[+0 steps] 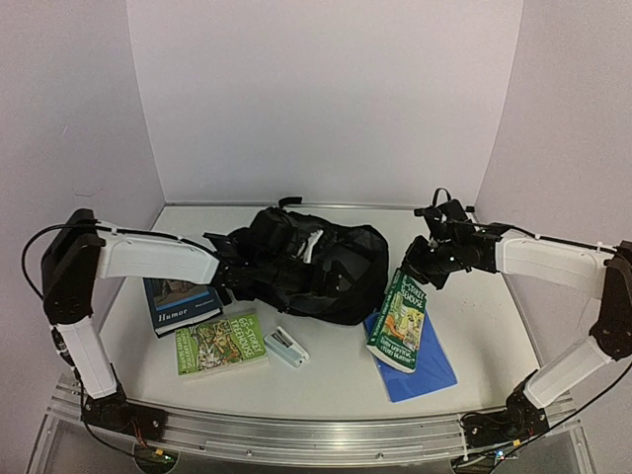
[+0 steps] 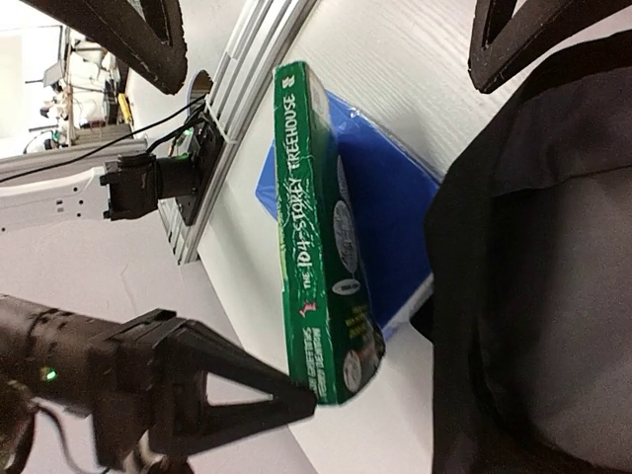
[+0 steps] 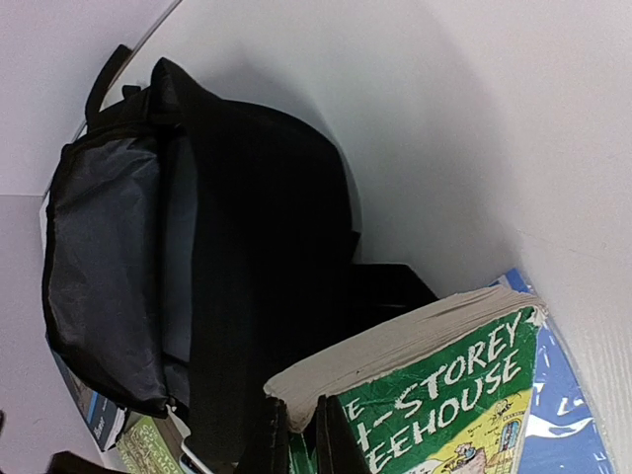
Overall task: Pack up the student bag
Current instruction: Pick up the book from the center of the board.
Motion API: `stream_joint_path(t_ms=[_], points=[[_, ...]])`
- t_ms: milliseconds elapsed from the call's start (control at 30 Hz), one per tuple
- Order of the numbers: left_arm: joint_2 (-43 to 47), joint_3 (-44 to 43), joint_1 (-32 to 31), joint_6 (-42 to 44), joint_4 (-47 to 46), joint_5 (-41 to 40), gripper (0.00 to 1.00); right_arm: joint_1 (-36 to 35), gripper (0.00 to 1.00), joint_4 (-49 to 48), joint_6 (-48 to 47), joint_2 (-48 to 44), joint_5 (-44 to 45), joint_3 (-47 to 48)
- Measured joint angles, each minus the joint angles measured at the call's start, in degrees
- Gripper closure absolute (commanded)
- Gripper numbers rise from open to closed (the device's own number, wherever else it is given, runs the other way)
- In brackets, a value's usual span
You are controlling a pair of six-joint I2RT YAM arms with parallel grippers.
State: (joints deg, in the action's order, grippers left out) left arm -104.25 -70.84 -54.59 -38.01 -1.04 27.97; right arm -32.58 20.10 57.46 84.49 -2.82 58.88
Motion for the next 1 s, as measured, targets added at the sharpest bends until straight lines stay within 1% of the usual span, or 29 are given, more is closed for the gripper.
stream_joint_path(t_ms=[133,333,367,400,433,500,533,567,667,733,767,867,900,967,1000], points=[[-7.5,-4.8,-2.6,0.5,1.4,2.1,0.00,-0.9,1.00,-1.0,0.7,0.6,0.2,0.0],[-13.0,-10.5,-4.2,0.5,2.1,6.7,0.01,-1.2,1.00,-1.3,1.2,0.6,0.5,0.0],[-13.9,-11.7,-4.4,0.5,2.1,7.4,0.05,-1.2,1.00,-1.3,1.2,0.6,0.5,0.0],[-14.6,-12.8,-4.5,0.5,2.1,8.0,0.12,-1.2,1.00,-1.3,1.2,0.6,0.5,0.0],[-15.3,-13.6,-4.6,0.3,2.0,8.6,0.21,-1.2,0.99,-1.3,1.2,0.6,0.5,0.0],[-16.5,-14.8,-4.7,0.5,2.1,9.7,0.40,-1.2,0.95,-1.3,1.2,0.6,0.7,0.0],[-17.0,-15.2,-4.7,0.0,2.1,10.1,0.47,-1.2,0.92,-1.3,1.2,0.5,0.7,0.0],[-17.5,-15.5,-4.7,-0.1,2.1,10.5,0.51,-1.2,0.91,-1.3,1.2,0.5,0.7,0.0],[-18.3,-15.7,-4.7,0.0,2.2,11.1,0.54,-1.2,0.90,-1.3,1.2,-0.3,0.9,-0.1],[-18.6,-15.7,-4.7,-0.1,2.5,11.1,0.57,-1.3,0.88,-1.3,1.3,-1.4,1.0,-0.5],[-18.7,-15.7,-4.7,0.0,2.6,11.1,0.61,-1.3,0.88,-1.3,1.3,-2.0,1.1,-0.8],[-19.5,-16.3,-4.7,-0.8,3.3,11.0,0.86,-1.3,0.81,-2.3,1.4,-3.5,1.2,-0.9],[-19.8,-16.5,-4.7,-1.2,3.8,10.9,0.92,-1.3,0.78,-2.8,1.4,-3.9,1.3,-0.9],[-20.6,-16.6,-4.7,-1.0,4.1,10.8,0.99,-1.3,0.71,-3.4,1.2,-4.4,1.4,-0.9],[-20.8,-16.6,-4.7,-0.8,4.4,10.7,1.00,-1.3,0.65,-3.6,0.9,-4.6,1.6,-0.9]])
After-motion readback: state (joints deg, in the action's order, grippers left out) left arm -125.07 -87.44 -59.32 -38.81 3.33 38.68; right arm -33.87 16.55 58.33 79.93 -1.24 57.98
